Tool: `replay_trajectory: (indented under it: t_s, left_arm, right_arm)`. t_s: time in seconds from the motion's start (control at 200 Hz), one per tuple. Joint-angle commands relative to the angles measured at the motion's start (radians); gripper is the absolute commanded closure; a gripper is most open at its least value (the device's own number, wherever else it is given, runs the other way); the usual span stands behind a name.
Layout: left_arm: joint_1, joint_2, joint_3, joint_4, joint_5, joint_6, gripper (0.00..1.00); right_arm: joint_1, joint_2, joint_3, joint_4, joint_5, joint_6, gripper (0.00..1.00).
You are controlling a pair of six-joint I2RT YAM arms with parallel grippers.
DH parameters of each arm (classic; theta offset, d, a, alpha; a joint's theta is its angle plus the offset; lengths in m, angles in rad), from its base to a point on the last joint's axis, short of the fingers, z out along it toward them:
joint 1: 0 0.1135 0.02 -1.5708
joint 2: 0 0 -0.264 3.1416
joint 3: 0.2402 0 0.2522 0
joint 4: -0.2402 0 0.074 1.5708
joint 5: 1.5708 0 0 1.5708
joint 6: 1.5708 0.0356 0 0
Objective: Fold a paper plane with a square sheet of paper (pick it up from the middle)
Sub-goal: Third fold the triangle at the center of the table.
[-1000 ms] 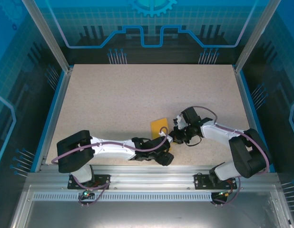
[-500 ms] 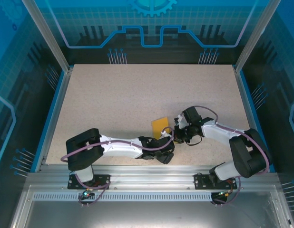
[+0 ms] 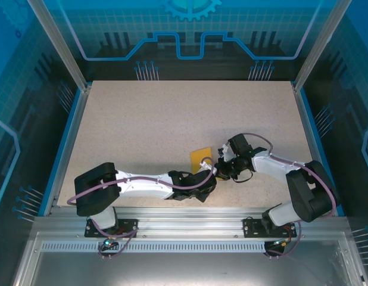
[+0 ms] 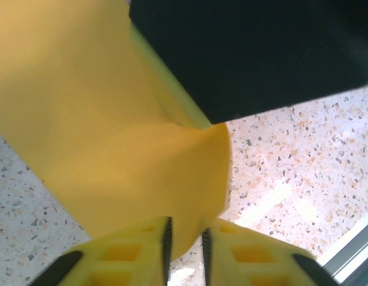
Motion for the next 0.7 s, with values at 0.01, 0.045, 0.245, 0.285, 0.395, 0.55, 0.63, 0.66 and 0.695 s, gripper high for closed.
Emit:
replay_trajectory:
  t_s: [0.01, 0.045, 0.245, 0.285, 0.395, 0.55, 0.63, 0.66, 0.695]
  left_arm:
    - [0.0, -0.027, -0.018, 0.007, -0.025, 0.008, 0.83]
    - [0.001, -0.027, -0.017, 0.006, -0.023, 0.01, 0.87]
    - [0.012, -0.039, -0.03, 0.012, -0.015, 0.018, 1.0]
    - [0.021, -0.046, -0.04, 0.026, 0.003, 0.021, 1.0]
    - [0.051, -0.068, -0.072, 0.069, 0.084, 0.042, 1.0]
    - [0.091, -0.088, -0.101, 0.093, 0.184, 0.063, 1.0]
    - [0.115, -0.1, -0.122, 0.106, 0.226, 0.064, 1.0]
    - [0.125, -0.105, -0.13, 0.113, 0.241, 0.064, 1.0]
    - [0.137, -0.108, -0.138, 0.122, 0.255, 0.065, 1.0]
  right_arm:
    - [-0.01, 0.005, 0.012, -0.017, -0.003, -0.005, 0.9]
    - [-0.01, 0.005, 0.011, -0.015, -0.004, -0.006, 0.89]
    - [-0.015, 0.009, 0.019, -0.028, 0.001, -0.016, 0.85]
    - [-0.014, 0.009, 0.025, -0.035, 0.003, -0.02, 0.83]
    - [-0.018, 0.006, 0.04, -0.066, 0.021, -0.038, 0.76]
    - [-0.027, -0.007, 0.102, -0.219, 0.199, -0.092, 0.71]
    - [-0.026, -0.002, 0.156, -0.299, 0.316, -0.121, 0.66]
    - [-0.027, 0.002, 0.171, -0.304, 0.323, -0.133, 0.65]
    - [-0.025, 0.009, 0.189, -0.302, 0.316, -0.141, 0.65]
